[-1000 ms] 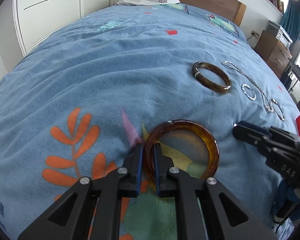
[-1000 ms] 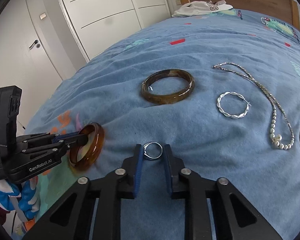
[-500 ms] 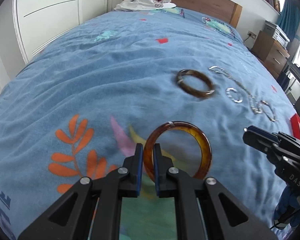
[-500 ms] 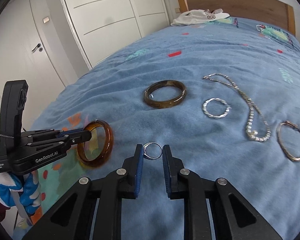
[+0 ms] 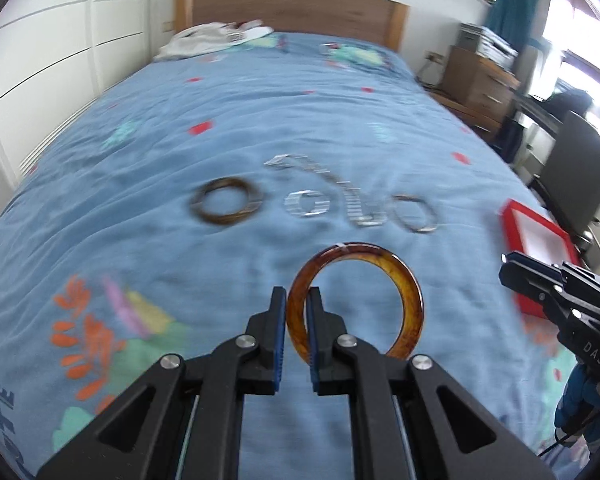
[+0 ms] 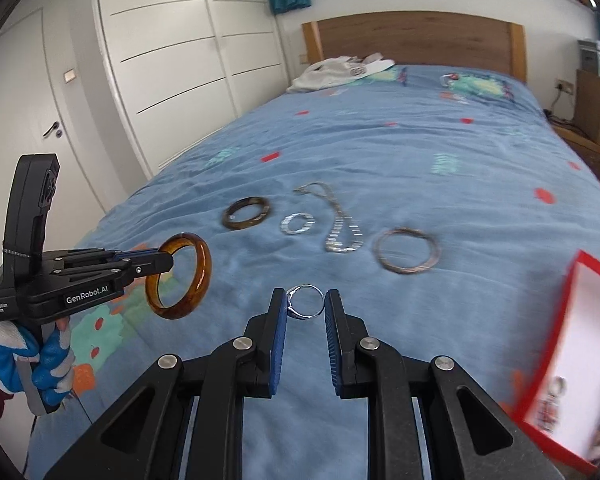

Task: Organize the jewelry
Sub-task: 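Carry amber bangle and silver ring into the red box and open both grippers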

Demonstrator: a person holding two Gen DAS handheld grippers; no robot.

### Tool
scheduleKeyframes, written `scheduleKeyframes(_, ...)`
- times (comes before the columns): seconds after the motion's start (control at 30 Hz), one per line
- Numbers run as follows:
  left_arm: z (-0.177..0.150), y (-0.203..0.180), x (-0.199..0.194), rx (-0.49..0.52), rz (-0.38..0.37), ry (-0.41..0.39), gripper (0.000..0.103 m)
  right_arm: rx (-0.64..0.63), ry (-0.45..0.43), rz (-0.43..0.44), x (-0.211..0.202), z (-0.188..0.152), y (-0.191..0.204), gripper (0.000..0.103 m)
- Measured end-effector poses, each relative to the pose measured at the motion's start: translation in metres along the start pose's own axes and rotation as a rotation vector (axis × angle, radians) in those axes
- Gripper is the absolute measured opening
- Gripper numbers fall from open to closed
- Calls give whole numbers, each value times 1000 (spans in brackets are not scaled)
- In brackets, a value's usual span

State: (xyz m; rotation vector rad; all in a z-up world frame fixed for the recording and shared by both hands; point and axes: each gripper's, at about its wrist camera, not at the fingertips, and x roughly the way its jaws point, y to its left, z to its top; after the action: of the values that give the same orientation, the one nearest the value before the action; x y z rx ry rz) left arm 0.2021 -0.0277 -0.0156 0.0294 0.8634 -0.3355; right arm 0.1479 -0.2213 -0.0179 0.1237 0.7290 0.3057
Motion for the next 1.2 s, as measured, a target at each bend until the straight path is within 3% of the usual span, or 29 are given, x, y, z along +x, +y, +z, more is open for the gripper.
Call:
scheduleKeyframes(0.33,20,-173,28,153,-192,29,9,108,-18,-226,-104,-37,-141,19)
scheduleKeyframes(0.47,28,-245,59,201,-254,59,9,152,2,-297,-118,-50,-194,19)
scheduleKeyframes(0.63,34,-309,98,273,-255,94,9,176,36,-338,-111,-54,-247,19)
scheduleKeyframes(0.97,29,-350,164,343,-197,172,9,152,117,-356,-68,-52,-300,19)
scheduleKeyframes(1.2,25,-352,175,351,-182,177,9,88,193,-383,-43,-48,-310,19)
